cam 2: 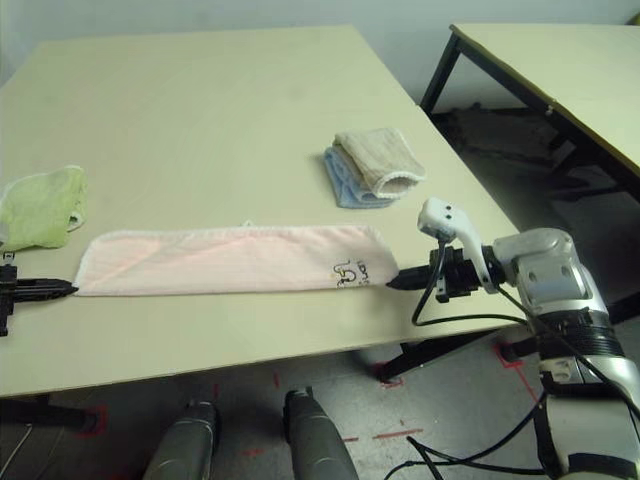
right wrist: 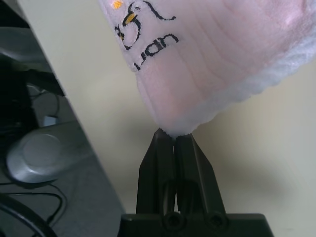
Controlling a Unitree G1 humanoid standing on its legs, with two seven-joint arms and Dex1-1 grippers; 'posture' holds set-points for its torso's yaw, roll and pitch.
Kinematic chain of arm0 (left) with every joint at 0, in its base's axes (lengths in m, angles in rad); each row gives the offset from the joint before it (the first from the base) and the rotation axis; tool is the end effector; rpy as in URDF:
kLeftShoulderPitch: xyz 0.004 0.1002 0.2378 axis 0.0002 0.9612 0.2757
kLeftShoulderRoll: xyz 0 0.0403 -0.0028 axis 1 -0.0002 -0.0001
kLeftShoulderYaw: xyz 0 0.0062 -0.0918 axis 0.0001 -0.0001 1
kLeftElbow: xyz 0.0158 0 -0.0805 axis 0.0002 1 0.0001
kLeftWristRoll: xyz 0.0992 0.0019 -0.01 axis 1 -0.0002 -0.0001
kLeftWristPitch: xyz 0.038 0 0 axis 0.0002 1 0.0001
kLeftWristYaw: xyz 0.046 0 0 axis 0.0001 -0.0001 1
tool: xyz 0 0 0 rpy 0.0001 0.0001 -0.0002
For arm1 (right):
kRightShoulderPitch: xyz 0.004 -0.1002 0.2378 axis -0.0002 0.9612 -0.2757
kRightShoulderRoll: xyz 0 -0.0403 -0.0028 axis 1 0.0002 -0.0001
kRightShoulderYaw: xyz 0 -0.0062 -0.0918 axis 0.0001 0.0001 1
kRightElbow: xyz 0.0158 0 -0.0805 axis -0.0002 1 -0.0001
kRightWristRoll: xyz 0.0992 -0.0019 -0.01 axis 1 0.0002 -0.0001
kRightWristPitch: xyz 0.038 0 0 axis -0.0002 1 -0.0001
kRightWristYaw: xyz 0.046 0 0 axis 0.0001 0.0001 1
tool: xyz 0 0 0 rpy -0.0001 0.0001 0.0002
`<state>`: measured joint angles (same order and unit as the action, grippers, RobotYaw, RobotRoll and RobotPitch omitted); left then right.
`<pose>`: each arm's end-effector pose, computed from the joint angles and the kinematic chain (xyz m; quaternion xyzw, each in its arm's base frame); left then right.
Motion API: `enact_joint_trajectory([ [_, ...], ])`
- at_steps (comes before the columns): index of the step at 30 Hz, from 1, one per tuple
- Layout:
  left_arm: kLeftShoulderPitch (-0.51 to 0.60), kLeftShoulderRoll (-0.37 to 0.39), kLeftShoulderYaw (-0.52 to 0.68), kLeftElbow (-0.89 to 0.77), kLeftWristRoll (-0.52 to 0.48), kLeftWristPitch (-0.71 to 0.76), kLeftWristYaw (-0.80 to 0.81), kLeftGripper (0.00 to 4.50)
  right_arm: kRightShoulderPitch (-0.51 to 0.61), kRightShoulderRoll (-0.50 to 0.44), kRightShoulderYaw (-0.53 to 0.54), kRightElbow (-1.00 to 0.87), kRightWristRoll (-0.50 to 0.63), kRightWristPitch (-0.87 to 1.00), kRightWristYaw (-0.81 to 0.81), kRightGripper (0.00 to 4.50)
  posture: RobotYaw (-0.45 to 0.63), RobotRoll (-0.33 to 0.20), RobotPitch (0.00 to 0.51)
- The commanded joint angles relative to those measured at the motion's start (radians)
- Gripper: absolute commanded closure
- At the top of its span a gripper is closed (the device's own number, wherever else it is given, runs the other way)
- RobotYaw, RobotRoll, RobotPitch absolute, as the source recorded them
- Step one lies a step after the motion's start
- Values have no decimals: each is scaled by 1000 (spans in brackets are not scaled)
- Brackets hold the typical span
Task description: Fold the towel and set it aside.
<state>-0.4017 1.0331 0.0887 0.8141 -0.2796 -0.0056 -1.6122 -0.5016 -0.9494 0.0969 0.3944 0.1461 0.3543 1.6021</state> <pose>0.2162 0.3995 0.1601 0.1227 0.2689 -0.4638 0.8352 0.2644 -0.3194 0.1780 -0.1703 0.3306 0.5481 0.7492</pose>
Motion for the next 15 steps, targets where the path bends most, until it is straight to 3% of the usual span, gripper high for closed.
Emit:
enact_joint_trajectory([
  [1, 45, 33, -20, -37, -24, 37, -2, 4500, 34, -33, 8, -33, 15, 7, 11, 4464, 27, 0, 167],
  [5, 60, 41, -15, -51, -31, 49, -2, 4500, 45, -41, 11, -38, 4, -14, -3, 4464, 34, 0, 168],
  [6, 61, 41, -12, -53, -31, 51, -2, 4500, 43, -40, 10, -36, 0, -19, -11, 4268, 35, 0, 168],
  [10, 39, 37, 10, -43, -21, 35, -1, 3502, 20, -40, 12, -7, -8, -42, -23, 3065, 34, 0, 168],
  [15, -5, 55, 51, -2, -36, -71, -2, 1893, -14, -78, 6, 27, -21, -30, -25, 1352, 27, 0, 167],
])
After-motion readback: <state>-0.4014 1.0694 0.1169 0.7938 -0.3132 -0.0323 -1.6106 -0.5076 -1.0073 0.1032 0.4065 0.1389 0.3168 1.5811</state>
